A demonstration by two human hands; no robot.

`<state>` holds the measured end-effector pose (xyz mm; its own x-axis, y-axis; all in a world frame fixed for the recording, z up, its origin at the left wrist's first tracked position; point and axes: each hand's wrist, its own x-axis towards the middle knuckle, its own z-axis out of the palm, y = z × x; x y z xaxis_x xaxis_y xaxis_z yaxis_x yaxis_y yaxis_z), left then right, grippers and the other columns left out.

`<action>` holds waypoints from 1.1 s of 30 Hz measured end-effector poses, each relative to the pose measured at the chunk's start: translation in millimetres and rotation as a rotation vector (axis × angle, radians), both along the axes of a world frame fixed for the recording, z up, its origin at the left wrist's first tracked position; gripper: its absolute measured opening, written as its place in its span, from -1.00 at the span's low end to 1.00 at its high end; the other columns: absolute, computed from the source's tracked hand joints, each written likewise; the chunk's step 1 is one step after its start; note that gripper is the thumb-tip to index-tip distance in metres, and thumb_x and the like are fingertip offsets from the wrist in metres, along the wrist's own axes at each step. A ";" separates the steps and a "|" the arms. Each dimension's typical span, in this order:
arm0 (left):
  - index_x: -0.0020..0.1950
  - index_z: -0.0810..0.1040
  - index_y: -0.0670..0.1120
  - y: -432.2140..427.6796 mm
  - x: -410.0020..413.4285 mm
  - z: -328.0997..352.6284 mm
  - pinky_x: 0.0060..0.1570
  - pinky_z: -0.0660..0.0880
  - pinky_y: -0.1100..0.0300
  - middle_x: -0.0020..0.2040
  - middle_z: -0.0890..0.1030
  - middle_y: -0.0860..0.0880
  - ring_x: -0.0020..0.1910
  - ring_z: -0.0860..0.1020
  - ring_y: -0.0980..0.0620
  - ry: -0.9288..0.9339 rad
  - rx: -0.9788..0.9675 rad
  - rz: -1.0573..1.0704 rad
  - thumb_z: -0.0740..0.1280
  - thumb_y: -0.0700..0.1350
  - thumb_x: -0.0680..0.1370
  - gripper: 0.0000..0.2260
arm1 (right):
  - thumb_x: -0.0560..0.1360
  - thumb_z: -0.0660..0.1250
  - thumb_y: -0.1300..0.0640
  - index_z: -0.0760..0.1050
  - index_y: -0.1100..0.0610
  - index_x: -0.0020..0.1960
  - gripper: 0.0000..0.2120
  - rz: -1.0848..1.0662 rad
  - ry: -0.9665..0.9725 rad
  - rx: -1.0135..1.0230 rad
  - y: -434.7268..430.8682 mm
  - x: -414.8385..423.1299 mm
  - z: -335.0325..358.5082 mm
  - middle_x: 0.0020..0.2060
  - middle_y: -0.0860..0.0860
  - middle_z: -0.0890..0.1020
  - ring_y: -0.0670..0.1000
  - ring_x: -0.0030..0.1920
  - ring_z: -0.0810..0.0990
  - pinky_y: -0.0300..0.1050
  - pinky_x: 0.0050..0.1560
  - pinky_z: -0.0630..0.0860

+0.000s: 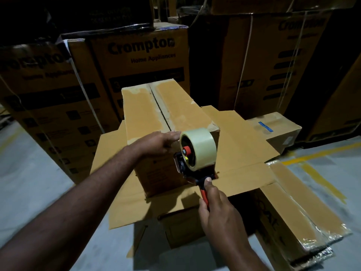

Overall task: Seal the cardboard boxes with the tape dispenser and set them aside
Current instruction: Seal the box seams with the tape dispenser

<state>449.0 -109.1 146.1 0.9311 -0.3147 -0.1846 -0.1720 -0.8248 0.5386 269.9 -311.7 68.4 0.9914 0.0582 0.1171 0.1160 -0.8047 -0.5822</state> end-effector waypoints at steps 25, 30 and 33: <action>0.08 0.67 -0.19 9.3 21.9 -28.3 -0.14 0.54 0.06 -0.11 0.65 0.00 -0.07 0.62 -0.09 -0.232 0.123 0.052 0.46 -0.20 0.53 -0.85 | 0.69 0.08 -0.04 -0.27 -0.17 0.57 -0.37 0.075 0.022 -0.051 27.4 24.9 4.6 0.35 -0.11 0.29 -0.13 0.07 0.46 -0.26 0.04 0.49; 0.23 0.66 0.02 4.5 8.3 -29.5 -0.09 0.54 0.14 0.05 0.67 0.12 -0.05 0.60 0.08 -0.345 0.071 0.037 0.50 -0.10 0.52 -0.72 | 0.66 0.17 -0.06 -0.10 -0.22 0.59 -0.38 0.025 0.141 0.170 29.5 20.5 -4.0 0.45 -0.15 0.30 -0.13 0.32 0.40 -0.32 0.15 0.37; 0.37 0.57 0.14 8.0 12.4 -30.8 0.16 0.58 0.01 0.36 0.55 0.23 0.19 0.60 0.09 -0.356 0.079 -0.063 0.41 0.04 0.59 -0.66 | 0.61 0.28 -0.03 0.05 -0.30 0.54 -0.38 -0.052 0.219 0.337 19.6 21.4 11.8 0.31 -0.08 0.46 -0.04 0.23 0.51 -0.11 0.14 0.54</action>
<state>461.4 -101.0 115.3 0.9207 -0.3710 0.1212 -0.3887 -0.8435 0.3706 291.3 -292.0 80.3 0.9957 0.0014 -0.0930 -0.0759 -0.5659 -0.8210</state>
